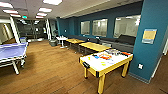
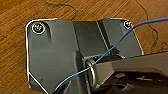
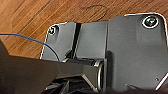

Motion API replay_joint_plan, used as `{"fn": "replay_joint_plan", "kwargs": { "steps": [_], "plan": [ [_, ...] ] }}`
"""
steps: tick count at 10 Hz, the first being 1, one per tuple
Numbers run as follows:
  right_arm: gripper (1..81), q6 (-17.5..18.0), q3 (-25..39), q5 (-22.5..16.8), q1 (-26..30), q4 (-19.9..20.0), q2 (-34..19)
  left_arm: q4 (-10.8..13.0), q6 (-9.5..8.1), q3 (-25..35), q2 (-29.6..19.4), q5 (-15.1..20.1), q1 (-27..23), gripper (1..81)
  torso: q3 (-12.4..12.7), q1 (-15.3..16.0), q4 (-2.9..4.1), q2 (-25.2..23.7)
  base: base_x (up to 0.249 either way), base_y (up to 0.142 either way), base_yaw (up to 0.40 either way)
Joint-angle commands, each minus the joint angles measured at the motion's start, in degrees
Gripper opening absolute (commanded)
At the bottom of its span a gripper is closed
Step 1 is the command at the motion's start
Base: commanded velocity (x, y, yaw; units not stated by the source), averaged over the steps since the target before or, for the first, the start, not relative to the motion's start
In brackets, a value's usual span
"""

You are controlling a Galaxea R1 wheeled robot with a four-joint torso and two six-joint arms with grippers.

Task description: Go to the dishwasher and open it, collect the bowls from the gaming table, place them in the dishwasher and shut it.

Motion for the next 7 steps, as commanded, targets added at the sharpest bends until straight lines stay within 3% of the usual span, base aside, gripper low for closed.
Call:
{"fn": "replay_joint_plan", "kwargs": {
  "steps": [1,7],
  "plan": [
    [81.1,-0.1,0.3,-2.0,2.9,-0.8,0.3,0.4,0.48,0.2,-0.4,2.6,-2.8,81.1,0.0,0.0,0.0,0.0,0.134,0.072,0.0],
    [81.1,-0.1,0.3,-2.0,2.8,-0.8,0.2,0.5,0.48,0.2,-0.3,2.6,-2.8,81.1,0.0,0.0,0.0,0.0,0.133,0.068,0.0]
  ]
}}
